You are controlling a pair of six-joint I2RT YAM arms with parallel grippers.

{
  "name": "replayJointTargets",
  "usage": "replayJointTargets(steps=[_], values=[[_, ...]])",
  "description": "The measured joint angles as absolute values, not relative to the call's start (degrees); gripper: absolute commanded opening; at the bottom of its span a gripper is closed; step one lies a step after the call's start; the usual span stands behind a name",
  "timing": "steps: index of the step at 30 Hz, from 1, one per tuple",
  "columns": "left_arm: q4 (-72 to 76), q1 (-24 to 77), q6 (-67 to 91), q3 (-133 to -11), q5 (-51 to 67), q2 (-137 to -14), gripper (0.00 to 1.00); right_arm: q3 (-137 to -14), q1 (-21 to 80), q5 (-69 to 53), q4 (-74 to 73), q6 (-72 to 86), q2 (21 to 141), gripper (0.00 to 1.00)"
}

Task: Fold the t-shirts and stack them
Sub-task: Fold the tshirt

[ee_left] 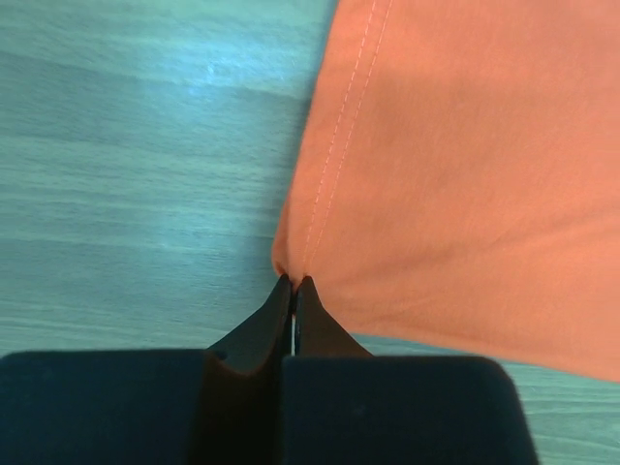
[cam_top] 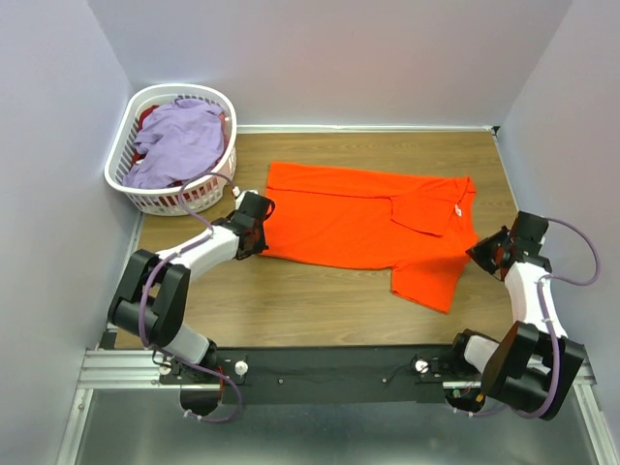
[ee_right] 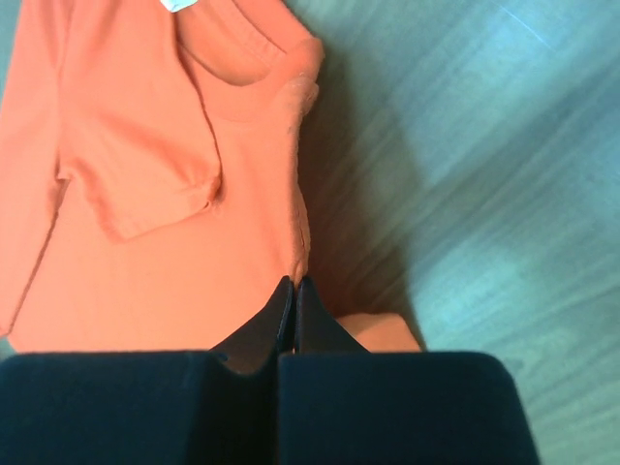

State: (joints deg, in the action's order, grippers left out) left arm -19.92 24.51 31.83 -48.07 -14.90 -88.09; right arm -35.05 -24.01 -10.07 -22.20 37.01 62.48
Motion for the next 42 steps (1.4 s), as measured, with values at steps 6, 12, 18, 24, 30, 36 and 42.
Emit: replayJointTargets(steps=[6,12,18,24,30,36,42], values=[[-20.25,21.78,28.84,-49.45,-13.17,-86.19,0.00,-36.07,-24.01,-8.82,-26.72,36.56,62.92,0.01],[-20.86,20.69,26.76,-55.81,-10.96,-88.20,0.00,-41.67,-24.01,-8.40,-28.40,35.18,68.27,0.01],[-21.02,19.75,25.63,-61.89,-9.69,-93.14,0.00,-46.17,-24.01,-8.40,-28.64,34.41,73.25,0.01],[-21.10,18.26,24.73,-67.09,-8.86,-98.08,0.00,-50.72,-24.01,-8.58,-28.82,33.95,78.24,0.01],[-21.06,17.26,24.62,-67.26,-7.99,-98.91,0.00,-53.49,-24.01,-9.34,-28.75,33.52,82.59,0.01],[-20.27,16.51,24.21,-68.40,-6.79,-100.27,0.00,-54.70,-24.01,-10.39,-28.60,33.52,85.52,0.01],[-19.35,16.49,23.31,-72.47,-6.81,-103.44,0.00,-57.06,-23.99,-11.25,-27.92,33.52,88.42,0.01]])
